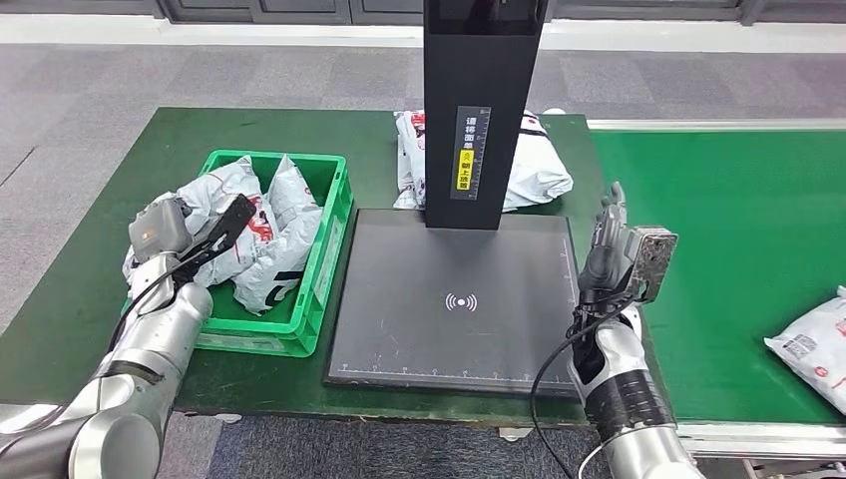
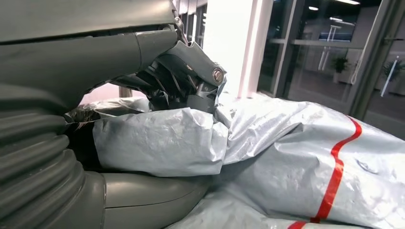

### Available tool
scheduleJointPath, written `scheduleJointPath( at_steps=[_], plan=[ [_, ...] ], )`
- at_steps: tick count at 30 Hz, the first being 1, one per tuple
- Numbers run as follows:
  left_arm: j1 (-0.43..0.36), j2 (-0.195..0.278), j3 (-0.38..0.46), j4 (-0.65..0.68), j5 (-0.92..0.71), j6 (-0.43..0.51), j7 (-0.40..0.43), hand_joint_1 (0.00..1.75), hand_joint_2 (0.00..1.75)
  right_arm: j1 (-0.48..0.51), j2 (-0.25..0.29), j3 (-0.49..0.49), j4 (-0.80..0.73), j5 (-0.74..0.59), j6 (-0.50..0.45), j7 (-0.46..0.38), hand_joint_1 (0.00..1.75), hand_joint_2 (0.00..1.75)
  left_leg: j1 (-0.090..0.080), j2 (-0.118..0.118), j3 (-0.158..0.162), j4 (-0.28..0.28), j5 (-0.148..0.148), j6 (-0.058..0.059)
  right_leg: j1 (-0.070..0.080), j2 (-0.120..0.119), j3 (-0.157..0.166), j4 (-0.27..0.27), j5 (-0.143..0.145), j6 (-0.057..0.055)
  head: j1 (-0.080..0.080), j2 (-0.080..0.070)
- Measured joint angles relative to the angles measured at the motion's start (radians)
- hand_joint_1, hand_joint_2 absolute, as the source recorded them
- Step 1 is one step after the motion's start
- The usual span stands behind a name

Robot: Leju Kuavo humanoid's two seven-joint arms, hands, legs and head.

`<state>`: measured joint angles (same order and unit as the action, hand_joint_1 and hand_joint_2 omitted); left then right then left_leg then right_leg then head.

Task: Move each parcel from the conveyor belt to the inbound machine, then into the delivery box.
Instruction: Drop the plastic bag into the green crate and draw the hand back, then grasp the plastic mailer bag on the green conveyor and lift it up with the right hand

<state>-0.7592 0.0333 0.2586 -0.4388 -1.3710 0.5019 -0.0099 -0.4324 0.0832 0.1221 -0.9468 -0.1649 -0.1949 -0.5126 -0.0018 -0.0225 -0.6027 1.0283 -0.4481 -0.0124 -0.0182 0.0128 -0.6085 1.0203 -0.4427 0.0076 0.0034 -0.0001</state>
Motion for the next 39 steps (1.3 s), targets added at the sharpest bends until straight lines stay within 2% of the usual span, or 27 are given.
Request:
scheduleJointPath(
  at_steps=[4, 9, 15, 22, 30, 34, 39],
  plan=[
    [0.001, 0.000, 0.000, 0.012, 0.037, 0.024, -0.031, 0.00, 0.00, 0.016, 0.000, 0.000, 0.000, 0.005, 0.000, 0.006, 0.00, 0.00, 0.000, 0.000, 0.000, 0.000, 0.000, 0.000, 0.000, 0.000, 0.000, 0.000, 0.000, 0.000, 0.000, 0.000],
    [0.020, -0.003, 0.000, -0.006, 0.190, 0.076, -0.165, 0.00, 0.00, 0.052, 0.000, 0.000, -0.010, 0.031, 0.001, 0.016, 0.00, 0.00, 0.000, 0.000, 0.000, 0.000, 0.000, 0.000, 0.000, 0.000, 0.000, 0.000, 0.000, 0.000, 0.000, 0.000],
    [0.072, -0.018, -0.006, -0.099, 0.459, 0.043, -0.333, 0.00, 0.00, 0.100, 0.000, 0.000, -0.035, 0.058, 0.016, 0.023, 0.00, 0.00, 0.000, 0.000, -0.001, 0.000, 0.000, 0.000, 0.000, 0.000, -0.001, 0.000, 0.000, 0.000, 0.000, 0.000],
    [0.108, -0.026, -0.047, -0.188, 0.646, 0.033, -0.409, 0.00, 0.00, 0.103, 0.000, 0.000, -0.036, 0.074, 0.018, 0.023, 0.00, 0.00, 0.000, 0.000, -0.001, 0.000, 0.000, 0.000, 0.000, 0.000, -0.001, 0.000, 0.001, -0.001, 0.000, 0.000],
    [0.103, -0.035, -0.111, -0.252, 0.780, 0.110, -0.449, 0.00, 0.00, 0.091, -0.003, 0.000, -0.036, 0.075, 0.000, 0.023, 0.00, 0.00, 0.000, 0.000, -0.001, 0.000, 0.000, 0.000, 0.000, 0.000, -0.002, 0.000, 0.001, -0.001, 0.000, 0.000],
    [0.075, -0.051, -0.155, -0.258, 0.834, 0.080, -0.484, 0.00, 0.00, 0.073, -0.017, 0.000, -0.036, 0.065, -0.012, 0.018, 0.00, 0.00, 0.000, 0.000, -0.002, 0.001, 0.000, 0.000, 0.000, 0.001, -0.002, 0.000, 0.001, 0.000, 0.000, 0.000],
    [0.077, -0.080, -0.207, -0.302, 0.886, 0.059, -0.532, 0.00, 0.00, 0.068, -0.040, 0.000, -0.036, 0.060, -0.021, 0.006, 0.00, 0.00, 0.000, 0.001, -0.002, 0.001, 0.000, 0.000, 0.000, 0.001, -0.002, 0.000, 0.001, 0.000, 0.000, 0.000]
  ],
)
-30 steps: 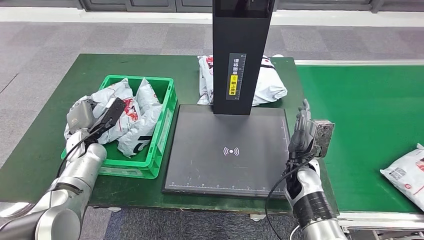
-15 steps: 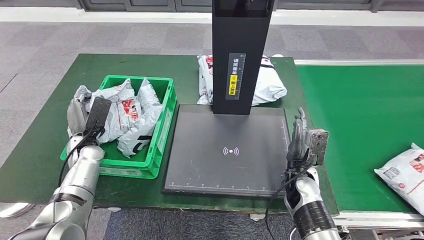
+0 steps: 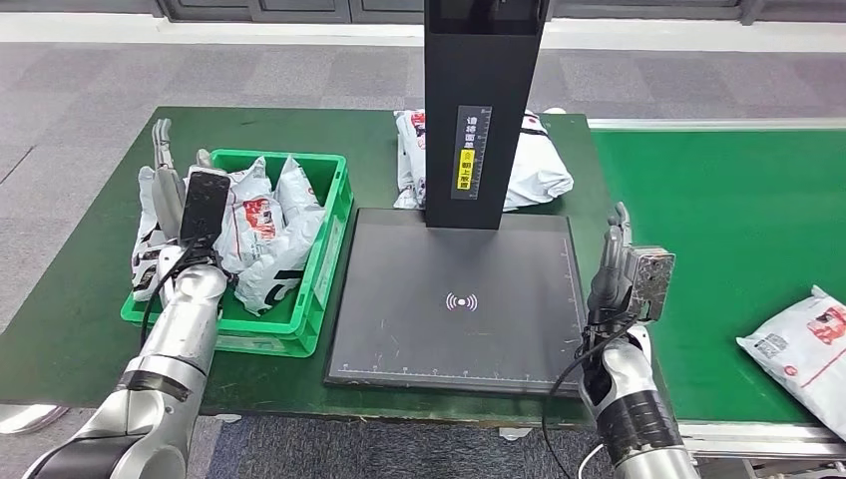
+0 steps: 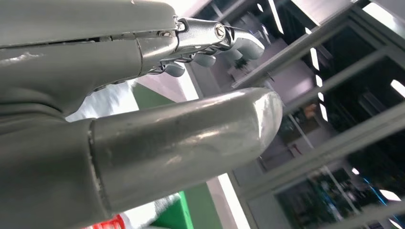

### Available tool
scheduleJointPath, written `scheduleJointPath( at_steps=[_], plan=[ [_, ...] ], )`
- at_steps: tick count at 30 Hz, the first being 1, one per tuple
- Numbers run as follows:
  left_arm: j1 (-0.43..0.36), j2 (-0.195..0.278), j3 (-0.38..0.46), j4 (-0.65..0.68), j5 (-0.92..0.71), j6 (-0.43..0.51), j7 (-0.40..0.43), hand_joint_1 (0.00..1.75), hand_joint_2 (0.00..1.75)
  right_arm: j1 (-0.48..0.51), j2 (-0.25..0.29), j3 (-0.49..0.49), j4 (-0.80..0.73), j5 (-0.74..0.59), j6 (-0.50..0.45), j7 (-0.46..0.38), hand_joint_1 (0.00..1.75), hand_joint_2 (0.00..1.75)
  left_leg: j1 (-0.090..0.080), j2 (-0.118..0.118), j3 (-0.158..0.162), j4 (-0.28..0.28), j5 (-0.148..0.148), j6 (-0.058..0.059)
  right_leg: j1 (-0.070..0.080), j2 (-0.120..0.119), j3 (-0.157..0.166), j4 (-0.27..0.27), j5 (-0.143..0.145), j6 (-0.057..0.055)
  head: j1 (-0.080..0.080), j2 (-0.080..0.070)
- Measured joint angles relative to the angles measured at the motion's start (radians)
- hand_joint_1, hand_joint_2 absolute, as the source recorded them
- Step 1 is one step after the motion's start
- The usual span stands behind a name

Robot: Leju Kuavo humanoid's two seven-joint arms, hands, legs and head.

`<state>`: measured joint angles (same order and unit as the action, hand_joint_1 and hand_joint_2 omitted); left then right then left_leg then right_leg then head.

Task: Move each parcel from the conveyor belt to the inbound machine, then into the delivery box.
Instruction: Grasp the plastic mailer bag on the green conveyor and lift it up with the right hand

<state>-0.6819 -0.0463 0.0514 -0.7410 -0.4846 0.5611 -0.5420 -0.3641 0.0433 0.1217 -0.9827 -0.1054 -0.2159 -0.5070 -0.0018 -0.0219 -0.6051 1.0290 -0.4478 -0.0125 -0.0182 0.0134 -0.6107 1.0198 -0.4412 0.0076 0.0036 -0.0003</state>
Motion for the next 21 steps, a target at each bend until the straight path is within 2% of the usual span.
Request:
scheduleJointPath(
  at_steps=[6, 21],
  plan=[
    [0.002, -0.010, -0.025, -0.027, 0.007, -0.003, 0.000, 0.00, 0.00, -0.001, -0.010, 0.000, 0.000, 0.000, 0.000, -0.002, 0.00, 0.00, 0.000, 0.001, 0.000, 0.000, 0.000, 0.000, 0.000, 0.001, -0.001, 0.000, 0.000, 0.000, 0.000, 0.000],
    [0.003, -0.015, -0.029, -0.039, 0.009, -0.004, 0.001, 0.00, 0.00, -0.001, -0.018, 0.000, 0.000, 0.000, 0.000, -0.002, 0.00, 0.00, 0.000, 0.001, 0.000, 0.000, 0.000, 0.000, 0.000, 0.001, -0.001, 0.000, 0.000, 0.000, 0.000, 0.000]
  ],
)
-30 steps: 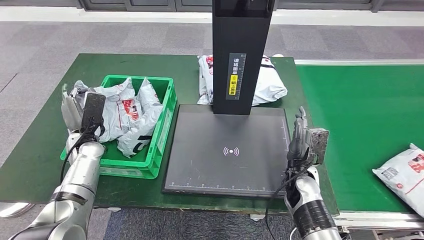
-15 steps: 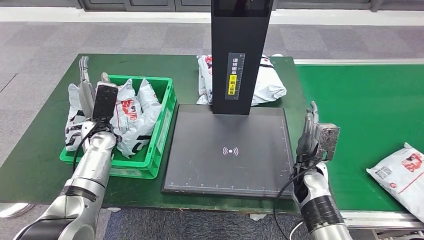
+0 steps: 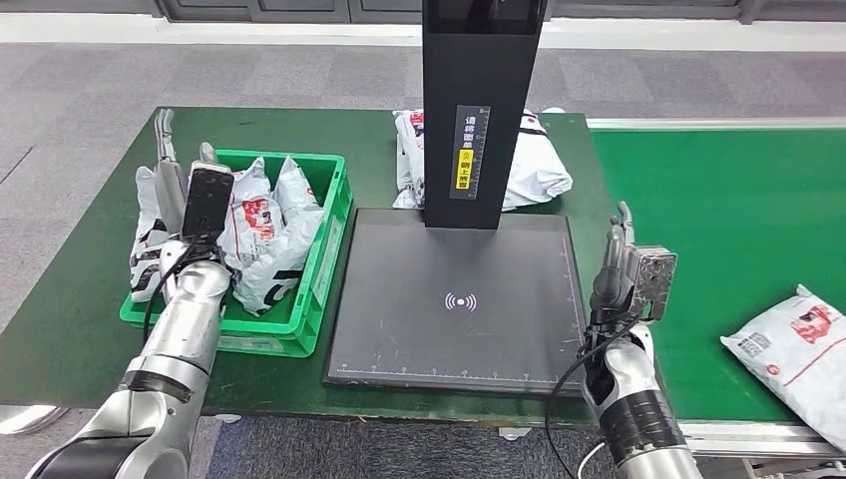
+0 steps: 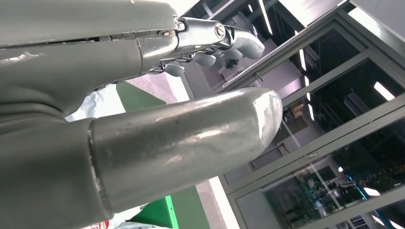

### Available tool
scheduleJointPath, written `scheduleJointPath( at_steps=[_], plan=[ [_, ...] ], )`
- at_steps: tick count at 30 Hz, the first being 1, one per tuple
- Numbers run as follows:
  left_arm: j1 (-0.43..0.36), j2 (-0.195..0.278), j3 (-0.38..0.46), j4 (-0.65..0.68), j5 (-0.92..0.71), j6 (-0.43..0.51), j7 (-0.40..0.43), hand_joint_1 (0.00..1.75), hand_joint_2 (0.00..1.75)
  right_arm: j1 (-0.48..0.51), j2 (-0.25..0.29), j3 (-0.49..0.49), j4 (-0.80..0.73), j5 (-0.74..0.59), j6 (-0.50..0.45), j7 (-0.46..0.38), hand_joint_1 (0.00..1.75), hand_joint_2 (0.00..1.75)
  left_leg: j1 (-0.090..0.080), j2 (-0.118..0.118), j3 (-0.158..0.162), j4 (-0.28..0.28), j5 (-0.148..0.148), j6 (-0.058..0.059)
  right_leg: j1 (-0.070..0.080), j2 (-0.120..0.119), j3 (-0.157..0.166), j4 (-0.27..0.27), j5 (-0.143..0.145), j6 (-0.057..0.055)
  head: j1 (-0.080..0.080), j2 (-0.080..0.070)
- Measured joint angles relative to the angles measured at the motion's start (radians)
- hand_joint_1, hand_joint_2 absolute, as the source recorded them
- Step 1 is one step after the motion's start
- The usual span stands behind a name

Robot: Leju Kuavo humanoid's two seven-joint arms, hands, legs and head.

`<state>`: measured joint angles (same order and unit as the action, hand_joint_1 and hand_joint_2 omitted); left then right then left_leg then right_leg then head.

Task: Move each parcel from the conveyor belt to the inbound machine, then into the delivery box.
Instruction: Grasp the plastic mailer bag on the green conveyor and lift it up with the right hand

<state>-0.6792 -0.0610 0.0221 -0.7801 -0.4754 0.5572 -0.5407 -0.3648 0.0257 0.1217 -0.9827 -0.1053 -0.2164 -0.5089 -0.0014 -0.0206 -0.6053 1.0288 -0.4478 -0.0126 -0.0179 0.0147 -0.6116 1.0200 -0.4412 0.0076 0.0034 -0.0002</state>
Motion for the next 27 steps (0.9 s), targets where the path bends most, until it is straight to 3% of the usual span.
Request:
scheduleJointPath(
  at_steps=[1, 4, 5, 8, 11, 14, 17, 19, 20, 22, 27],
  plan=[
    [0.001, -0.001, 0.000, -0.001, 0.003, -0.001, -0.002, 0.00, 0.00, 0.000, 0.000, 0.000, 0.000, 0.000, -0.002, 0.000, 0.00, 0.00, 0.000, 0.000, 0.000, 0.000, 0.000, 0.000, 0.000, 0.000, 0.000, 0.000, 0.000, 0.000, 0.000, 0.000],
    [0.018, -0.008, -0.011, -0.024, 0.023, 0.001, -0.027, 0.00, 1.31, 0.000, -0.002, 0.000, 0.000, 0.005, -0.015, -0.001, 0.00, 0.00, 0.000, 0.000, 0.000, 0.000, 0.000, 0.000, 0.000, 0.000, 0.000, 0.000, 0.000, 0.000, 0.000, 0.000],
    [0.030, -0.014, -0.019, -0.041, 0.022, 0.016, -0.032, 0.00, 1.75, -0.001, -0.003, 0.000, 0.000, 0.008, -0.020, -0.001, 0.00, 0.44, 0.000, 0.000, 0.000, 0.000, 0.000, 0.000, 0.000, 0.000, 0.000, 0.000, 0.000, 0.000, 0.000, 0.000],
    [0.067, -0.041, -0.047, -0.096, -0.035, 0.098, -0.015, 0.00, 1.75, -0.013, -0.007, 0.000, 0.010, 0.025, -0.035, -0.002, 0.00, 1.75, 0.000, 0.000, -0.001, 0.000, 0.000, 0.000, 0.000, 0.000, 0.000, 0.000, 0.000, 0.000, 0.000, 0.000],
    [0.088, -0.076, -0.057, -0.145, -0.139, 0.135, -0.015, 0.00, 1.75, -0.037, -0.007, 0.000, 0.034, 0.042, -0.053, -0.009, 0.00, 1.75, 0.000, 0.000, -0.001, 0.000, 0.000, 0.000, 0.000, 0.000, 0.000, 0.000, 0.000, 0.000, 0.000, 0.000],
    [0.106, -0.112, -0.055, -0.190, -0.157, 0.107, -0.009, 0.00, 1.75, -0.045, -0.011, -0.001, 0.049, 0.082, -0.092, 0.008, 0.00, 1.75, -0.001, 0.000, 0.000, 0.000, -0.001, 0.001, 0.000, 0.000, 0.000, -0.001, 0.000, 0.000, 0.000, 0.000],
    [0.165, -0.162, -0.104, -0.197, 0.096, -0.135, 0.053, 0.00, 1.75, -0.057, -0.061, -0.007, 0.106, 0.275, -0.233, 0.182, 0.00, 1.75, -0.003, -0.003, 0.003, 0.000, -0.002, 0.004, -0.003, -0.003, 0.004, -0.002, -0.003, 0.004, 0.000, 0.000],
    [0.220, -0.197, -0.170, -0.156, 0.258, -0.306, 0.015, 0.00, 1.75, -0.070, -0.113, -0.031, 0.175, 0.387, -0.285, 0.252, 0.00, 1.75, -0.004, -0.011, 0.001, 0.001, -0.002, 0.007, -0.004, -0.011, 0.006, -0.002, -0.005, 0.007, 0.000, 0.000],
    [0.246, -0.209, -0.203, -0.130, 0.297, -0.343, -0.016, 0.00, 1.75, -0.078, -0.135, -0.049, 0.208, 0.420, -0.292, 0.255, 0.00, 1.75, -0.004, -0.013, -0.001, 0.001, -0.002, 0.008, -0.004, -0.013, 0.005, -0.002, -0.004, 0.008, 0.000, 0.000],
    [0.274, -0.221, -0.255, -0.091, 0.331, -0.341, -0.041, 0.00, 1.75, -0.093, -0.162, -0.088, 0.264, 0.474, -0.305, 0.260, 0.00, 1.75, -0.005, -0.009, -0.003, 0.002, -0.002, 0.008, -0.004, -0.009, 0.003, -0.002, -0.002, 0.007, 0.001, 0.000],
    [0.287, -0.217, -0.332, -0.037, 0.333, -0.327, -0.008, 0.00, 1.75, -0.099, -0.202, -0.179, 0.358, 0.595, -0.335, 0.323, 0.00, 1.75, -0.006, -0.003, -0.002, 0.002, -0.004, 0.010, -0.006, -0.004, 0.001, -0.003, -0.002, 0.008, 0.001, 0.000]
  ],
)
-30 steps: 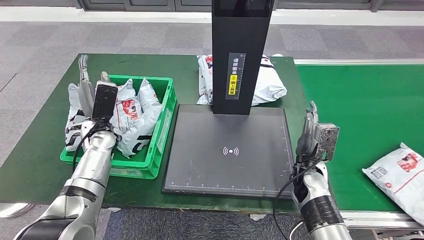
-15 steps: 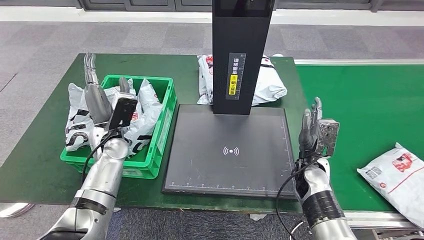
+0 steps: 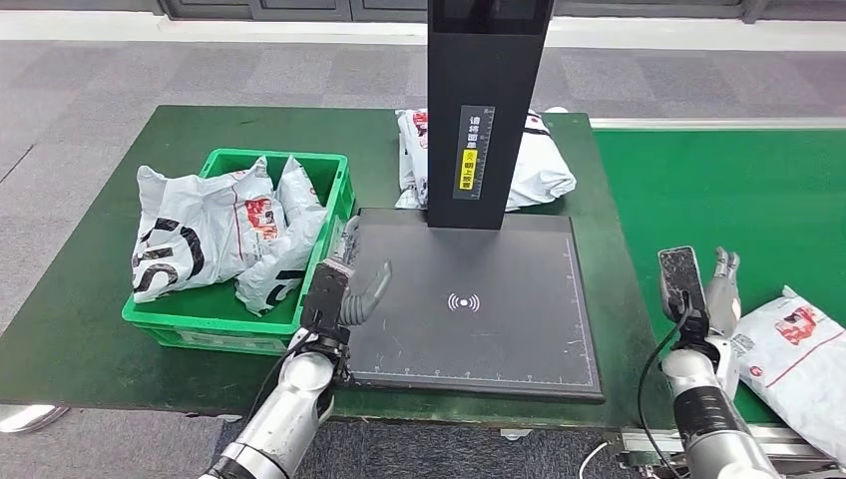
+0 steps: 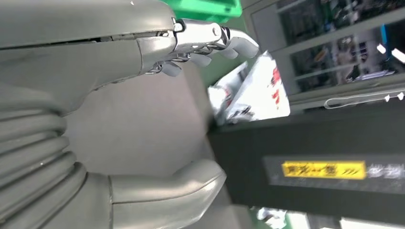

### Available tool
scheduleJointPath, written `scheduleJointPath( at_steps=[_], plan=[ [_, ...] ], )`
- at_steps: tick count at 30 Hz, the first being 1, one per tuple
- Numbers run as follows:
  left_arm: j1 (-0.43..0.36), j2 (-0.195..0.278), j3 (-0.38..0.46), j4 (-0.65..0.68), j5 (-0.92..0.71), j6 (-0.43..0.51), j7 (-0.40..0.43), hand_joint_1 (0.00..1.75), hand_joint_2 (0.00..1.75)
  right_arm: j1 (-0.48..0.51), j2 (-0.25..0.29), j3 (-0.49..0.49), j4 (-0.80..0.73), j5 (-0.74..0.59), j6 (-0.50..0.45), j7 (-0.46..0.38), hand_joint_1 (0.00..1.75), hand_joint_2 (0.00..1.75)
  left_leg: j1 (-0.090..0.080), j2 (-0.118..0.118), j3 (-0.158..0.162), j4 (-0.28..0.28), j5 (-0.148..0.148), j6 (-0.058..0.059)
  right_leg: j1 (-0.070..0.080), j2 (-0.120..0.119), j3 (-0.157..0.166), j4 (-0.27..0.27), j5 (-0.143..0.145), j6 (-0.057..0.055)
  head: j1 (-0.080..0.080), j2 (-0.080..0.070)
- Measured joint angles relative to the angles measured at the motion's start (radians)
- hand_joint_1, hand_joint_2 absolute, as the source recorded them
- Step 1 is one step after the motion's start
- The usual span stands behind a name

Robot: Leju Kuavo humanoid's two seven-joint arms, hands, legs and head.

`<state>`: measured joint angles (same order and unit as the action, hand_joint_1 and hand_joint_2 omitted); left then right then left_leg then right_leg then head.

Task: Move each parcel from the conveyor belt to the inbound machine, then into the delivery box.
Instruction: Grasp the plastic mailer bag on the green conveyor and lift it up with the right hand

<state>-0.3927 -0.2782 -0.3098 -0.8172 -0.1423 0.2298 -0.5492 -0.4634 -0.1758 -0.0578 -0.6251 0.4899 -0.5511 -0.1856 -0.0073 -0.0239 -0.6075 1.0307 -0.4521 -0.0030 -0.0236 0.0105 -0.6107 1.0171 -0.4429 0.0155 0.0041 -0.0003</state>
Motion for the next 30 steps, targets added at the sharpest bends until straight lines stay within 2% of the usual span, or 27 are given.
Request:
scheduleJointPath(
  at_steps=[9, 20, 30],
  plan=[
    [0.007, 0.013, -0.048, 0.047, -0.007, -0.015, 0.013, 0.00, 1.75, -0.006, -0.055, -0.095, 0.092, 0.141, 0.013, 0.118, 0.00, 1.75, 0.000, 0.000, 0.000, 0.000, 0.000, 0.000, 0.000, 0.000, 0.000, 0.000, 0.000, 0.000, 0.000, 0.000],
    [0.013, 0.031, -0.052, 0.063, -0.002, -0.011, 0.015, 0.00, 1.75, -0.006, -0.100, -0.125, 0.153, 0.186, 0.038, 0.179, 0.00, 1.75, 0.000, 0.000, -0.001, 0.000, 0.000, 0.000, 0.000, 0.000, 0.000, 0.000, 0.000, 0.000, 0.000, 0.000],
    [0.035, 0.049, -0.052, 0.058, 0.018, -0.014, 0.012, 0.00, 1.75, -0.006, -0.146, -0.132, 0.202, 0.257, 0.162, 0.286, 0.00, 1.75, 0.000, 0.000, -0.001, 0.000, 0.001, 0.000, 0.000, 0.000, 0.000, 0.000, 0.000, 0.000, 0.000, 0.000]
  ],
)
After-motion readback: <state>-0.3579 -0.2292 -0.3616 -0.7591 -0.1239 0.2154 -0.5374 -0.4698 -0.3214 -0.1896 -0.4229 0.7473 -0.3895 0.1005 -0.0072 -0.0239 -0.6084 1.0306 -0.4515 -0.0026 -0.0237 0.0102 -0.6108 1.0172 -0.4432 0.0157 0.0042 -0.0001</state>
